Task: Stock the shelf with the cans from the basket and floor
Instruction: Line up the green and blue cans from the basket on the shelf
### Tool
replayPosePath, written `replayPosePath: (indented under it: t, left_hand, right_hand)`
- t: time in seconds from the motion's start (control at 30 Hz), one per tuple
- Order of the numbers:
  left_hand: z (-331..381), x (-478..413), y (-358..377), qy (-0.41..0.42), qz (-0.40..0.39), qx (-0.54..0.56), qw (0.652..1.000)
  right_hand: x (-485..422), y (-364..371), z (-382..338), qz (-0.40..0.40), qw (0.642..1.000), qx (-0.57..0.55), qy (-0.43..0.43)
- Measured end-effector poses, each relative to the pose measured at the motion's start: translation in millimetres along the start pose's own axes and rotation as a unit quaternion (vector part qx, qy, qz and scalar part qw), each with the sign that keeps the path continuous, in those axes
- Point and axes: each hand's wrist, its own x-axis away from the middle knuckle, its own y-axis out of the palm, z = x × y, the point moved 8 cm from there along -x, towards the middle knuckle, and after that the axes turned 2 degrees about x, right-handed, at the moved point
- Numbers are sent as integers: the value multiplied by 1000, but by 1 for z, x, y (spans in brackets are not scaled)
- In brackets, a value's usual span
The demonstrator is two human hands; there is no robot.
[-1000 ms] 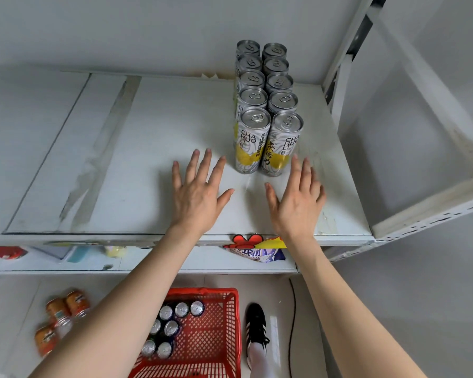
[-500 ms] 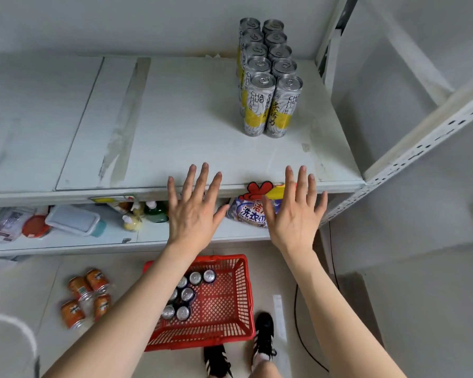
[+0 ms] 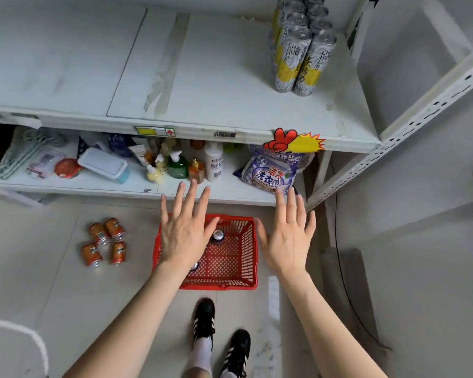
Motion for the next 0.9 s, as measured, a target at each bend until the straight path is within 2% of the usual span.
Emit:
replayPosePath:
  t: [0.27, 0.53, 0.73, 0.9]
  left_hand:
    - [-69, 83, 27, -12, -64, -6, 998]
    - [-106, 92, 81, 18, -87, 0, 996]
    - [-112, 78, 156, 26, -100, 14, 995]
    - [-120, 71, 246, 17, -116, 25, 993]
  right_hand:
    - [77, 54, -49, -65, 997, -26, 21]
    - [103, 122, -72, -108, 993, -17, 44]
    - [94, 188, -62, -124, 991, -12, 40]
    - [85, 278, -48, -155, 987, -22, 33]
